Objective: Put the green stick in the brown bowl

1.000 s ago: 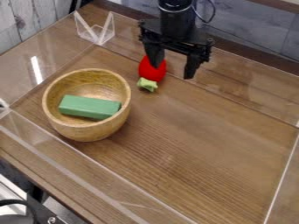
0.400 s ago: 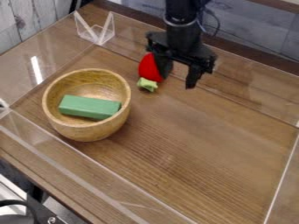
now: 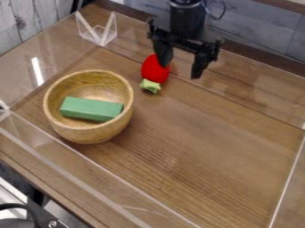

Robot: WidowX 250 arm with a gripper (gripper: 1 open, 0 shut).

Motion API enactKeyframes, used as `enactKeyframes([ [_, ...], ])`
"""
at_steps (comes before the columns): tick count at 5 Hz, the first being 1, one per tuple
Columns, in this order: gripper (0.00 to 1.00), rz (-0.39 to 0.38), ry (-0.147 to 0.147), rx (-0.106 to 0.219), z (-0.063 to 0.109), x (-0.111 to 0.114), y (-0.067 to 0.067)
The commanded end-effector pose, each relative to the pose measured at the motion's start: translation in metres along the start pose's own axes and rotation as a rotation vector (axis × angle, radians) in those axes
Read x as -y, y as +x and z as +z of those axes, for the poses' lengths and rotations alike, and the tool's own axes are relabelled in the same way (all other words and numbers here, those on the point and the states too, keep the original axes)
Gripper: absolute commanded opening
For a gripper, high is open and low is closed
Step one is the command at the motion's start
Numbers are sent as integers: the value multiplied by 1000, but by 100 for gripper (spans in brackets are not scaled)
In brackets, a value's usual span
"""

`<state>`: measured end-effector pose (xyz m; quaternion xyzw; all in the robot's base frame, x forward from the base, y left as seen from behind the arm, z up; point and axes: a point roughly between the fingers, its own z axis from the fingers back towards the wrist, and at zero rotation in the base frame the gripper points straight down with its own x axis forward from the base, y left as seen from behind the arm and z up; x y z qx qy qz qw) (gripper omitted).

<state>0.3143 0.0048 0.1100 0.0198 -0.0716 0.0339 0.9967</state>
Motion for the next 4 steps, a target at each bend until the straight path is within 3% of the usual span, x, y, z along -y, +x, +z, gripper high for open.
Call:
enactKeyframes([
  [1, 100, 3, -1, 70, 25, 4, 12],
  [3, 100, 12, 14, 32, -10, 0, 3],
  [4, 100, 45, 31, 26, -9, -6, 10],
])
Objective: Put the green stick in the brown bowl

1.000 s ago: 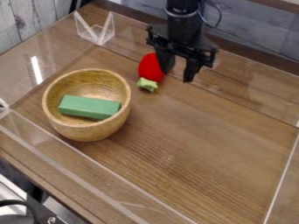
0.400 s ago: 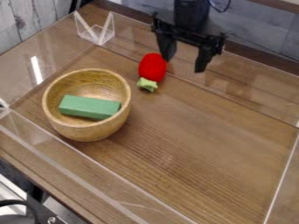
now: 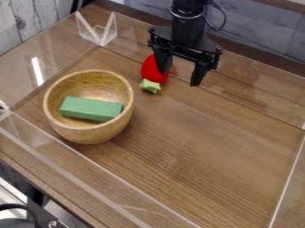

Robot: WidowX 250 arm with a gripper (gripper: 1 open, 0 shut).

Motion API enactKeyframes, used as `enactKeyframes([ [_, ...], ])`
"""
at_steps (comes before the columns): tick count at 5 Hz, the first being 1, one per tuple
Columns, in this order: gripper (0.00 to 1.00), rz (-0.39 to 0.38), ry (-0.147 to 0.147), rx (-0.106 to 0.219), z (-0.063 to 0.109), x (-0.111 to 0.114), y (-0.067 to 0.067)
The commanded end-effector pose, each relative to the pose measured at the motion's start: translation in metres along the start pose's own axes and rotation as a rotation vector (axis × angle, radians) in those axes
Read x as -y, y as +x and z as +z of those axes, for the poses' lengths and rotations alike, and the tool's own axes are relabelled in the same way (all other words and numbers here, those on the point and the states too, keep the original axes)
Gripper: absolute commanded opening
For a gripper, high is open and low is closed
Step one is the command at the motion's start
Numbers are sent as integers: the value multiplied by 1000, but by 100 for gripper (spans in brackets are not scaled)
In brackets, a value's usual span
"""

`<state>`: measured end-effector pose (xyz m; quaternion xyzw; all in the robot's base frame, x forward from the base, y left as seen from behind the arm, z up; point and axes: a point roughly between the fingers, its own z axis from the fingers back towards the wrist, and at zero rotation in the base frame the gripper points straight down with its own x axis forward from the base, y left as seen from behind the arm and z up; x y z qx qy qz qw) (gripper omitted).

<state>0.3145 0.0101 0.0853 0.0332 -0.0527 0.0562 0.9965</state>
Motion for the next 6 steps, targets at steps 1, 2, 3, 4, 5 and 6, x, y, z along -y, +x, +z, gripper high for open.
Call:
enactKeyframes([
  [1, 0, -34, 0, 34, 9, -3, 7],
  [2, 100, -49, 1, 7, 18, -10, -1],
  [3, 100, -77, -15, -4, 36, -22, -9],
  [4, 100, -213, -39, -11, 28, -43, -16],
  [5, 100, -340, -49, -12, 14, -71, -25],
  [6, 100, -341, -47, -14, 13, -97, -33],
])
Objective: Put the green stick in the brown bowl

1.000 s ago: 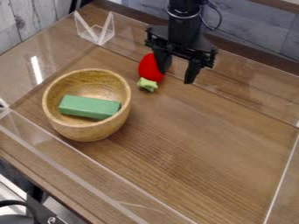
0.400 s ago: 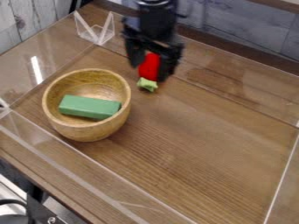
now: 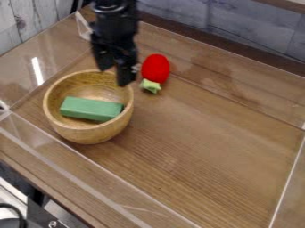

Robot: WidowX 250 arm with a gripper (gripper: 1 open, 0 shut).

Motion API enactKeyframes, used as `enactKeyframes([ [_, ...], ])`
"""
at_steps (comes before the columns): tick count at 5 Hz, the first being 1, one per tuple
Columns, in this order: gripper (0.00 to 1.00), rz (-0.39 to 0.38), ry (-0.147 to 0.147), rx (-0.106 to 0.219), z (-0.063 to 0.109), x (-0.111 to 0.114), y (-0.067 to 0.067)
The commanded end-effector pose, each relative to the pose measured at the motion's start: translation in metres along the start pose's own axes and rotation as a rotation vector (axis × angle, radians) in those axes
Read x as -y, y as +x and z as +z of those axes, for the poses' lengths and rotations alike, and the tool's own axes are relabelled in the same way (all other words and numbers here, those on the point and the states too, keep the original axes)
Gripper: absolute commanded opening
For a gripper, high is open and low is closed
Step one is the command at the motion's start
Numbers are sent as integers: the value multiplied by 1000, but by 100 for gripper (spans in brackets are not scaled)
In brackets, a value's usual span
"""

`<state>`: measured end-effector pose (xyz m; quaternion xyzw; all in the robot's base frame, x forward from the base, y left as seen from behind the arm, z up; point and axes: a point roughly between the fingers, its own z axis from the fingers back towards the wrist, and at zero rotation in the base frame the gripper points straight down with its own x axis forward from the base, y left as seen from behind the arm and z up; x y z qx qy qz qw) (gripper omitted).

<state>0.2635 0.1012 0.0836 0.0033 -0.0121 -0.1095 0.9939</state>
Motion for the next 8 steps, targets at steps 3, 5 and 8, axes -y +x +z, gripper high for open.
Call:
enactKeyframes([
  [3, 0, -123, 24, 24, -15, -33, -20],
  [5, 0, -117, 6, 17, -41, -48, -34],
  [8, 0, -206, -36, 14, -65, -32, -29],
])
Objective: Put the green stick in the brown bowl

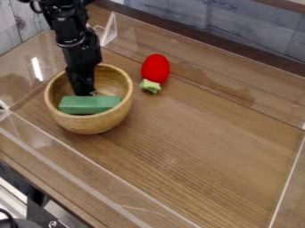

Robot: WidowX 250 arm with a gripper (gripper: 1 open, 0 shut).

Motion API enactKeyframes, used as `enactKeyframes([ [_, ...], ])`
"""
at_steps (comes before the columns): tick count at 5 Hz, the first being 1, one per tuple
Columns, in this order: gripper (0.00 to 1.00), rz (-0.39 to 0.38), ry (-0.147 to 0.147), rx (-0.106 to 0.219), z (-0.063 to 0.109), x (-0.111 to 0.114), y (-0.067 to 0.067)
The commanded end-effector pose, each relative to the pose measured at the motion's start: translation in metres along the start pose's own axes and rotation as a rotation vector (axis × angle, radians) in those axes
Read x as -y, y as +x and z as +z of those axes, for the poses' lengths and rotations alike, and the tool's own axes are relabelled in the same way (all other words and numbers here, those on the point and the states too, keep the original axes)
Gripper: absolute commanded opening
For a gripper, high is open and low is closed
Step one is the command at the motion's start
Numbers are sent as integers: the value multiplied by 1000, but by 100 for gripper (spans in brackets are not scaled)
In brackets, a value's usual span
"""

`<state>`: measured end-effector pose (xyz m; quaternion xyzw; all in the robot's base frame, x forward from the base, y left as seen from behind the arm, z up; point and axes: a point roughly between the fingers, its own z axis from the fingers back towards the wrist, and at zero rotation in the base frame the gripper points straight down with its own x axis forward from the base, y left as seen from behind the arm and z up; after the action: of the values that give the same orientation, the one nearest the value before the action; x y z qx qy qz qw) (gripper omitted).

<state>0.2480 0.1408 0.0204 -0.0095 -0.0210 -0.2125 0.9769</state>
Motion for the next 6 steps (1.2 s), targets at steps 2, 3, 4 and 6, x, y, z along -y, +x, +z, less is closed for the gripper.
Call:
enactKeyframes([
  [2, 0, 12, -43, -9, -3, 17, -25],
  [3, 0, 18, -58, -8, -3, 21, -37],
  [4, 0, 47, -72, -6, -4, 23, -40],
  [6, 0, 88, -101, -2, -2, 34, -35],
])
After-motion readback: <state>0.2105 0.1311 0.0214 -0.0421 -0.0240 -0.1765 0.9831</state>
